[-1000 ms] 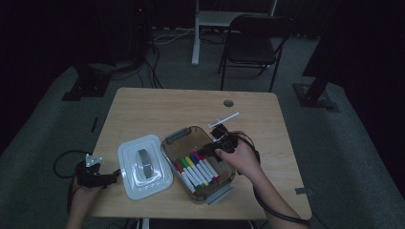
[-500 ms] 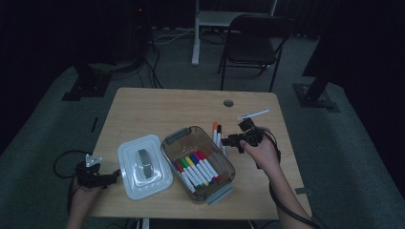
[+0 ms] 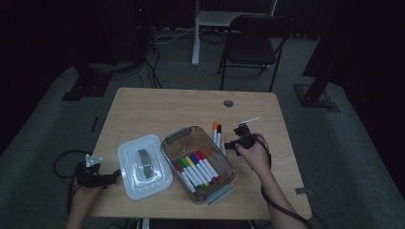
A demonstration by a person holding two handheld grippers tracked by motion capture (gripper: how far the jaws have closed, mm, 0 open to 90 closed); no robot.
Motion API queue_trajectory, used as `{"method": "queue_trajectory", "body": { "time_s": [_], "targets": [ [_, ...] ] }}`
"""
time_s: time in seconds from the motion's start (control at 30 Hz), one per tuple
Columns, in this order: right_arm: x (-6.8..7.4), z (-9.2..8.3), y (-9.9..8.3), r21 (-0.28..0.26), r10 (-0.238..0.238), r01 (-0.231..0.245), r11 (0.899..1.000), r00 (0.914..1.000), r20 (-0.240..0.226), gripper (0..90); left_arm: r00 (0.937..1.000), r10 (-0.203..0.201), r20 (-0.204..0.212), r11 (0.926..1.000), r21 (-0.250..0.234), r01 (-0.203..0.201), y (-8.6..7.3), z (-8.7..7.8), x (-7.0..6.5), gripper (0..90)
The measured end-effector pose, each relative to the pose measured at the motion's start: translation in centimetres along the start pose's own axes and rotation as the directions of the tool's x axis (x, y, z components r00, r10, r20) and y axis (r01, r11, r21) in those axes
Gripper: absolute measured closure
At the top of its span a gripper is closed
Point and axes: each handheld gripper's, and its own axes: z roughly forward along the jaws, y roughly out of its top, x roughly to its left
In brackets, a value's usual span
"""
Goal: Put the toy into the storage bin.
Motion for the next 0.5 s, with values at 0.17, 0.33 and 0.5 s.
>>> {"method": "queue_trajectory", "body": {
  "time_s": [0.17, 0.33, 0.5],
  "targets": [
    [-0.1, 2.1, 0.1, 0.018, 0.026, -0.026, 1.000, 0.9995, 0.018, 61.4, 1.0000, 0.000, 0.000, 1.0000, 0.000, 0.000, 0.0, 0.0, 0.0, 0.5],
    [-0.6, 3.2, 0.1, 0.034, 0.060, -0.062, 0.997, 0.9967, 0.054, 62.9, 1.0000, 0.000, 0.000, 1.0000, 0.000, 0.000, 0.0, 0.0, 0.0, 0.5],
    [-1.0, 3.0, 0.0, 0.012, 0.086, -0.087, 0.996, 0.9924, 0.088, 69.4, 1.0000, 0.000, 0.000, 1.0000, 0.001, 0.000, 0.0, 0.0, 0.0, 0.5]
  ]
}}
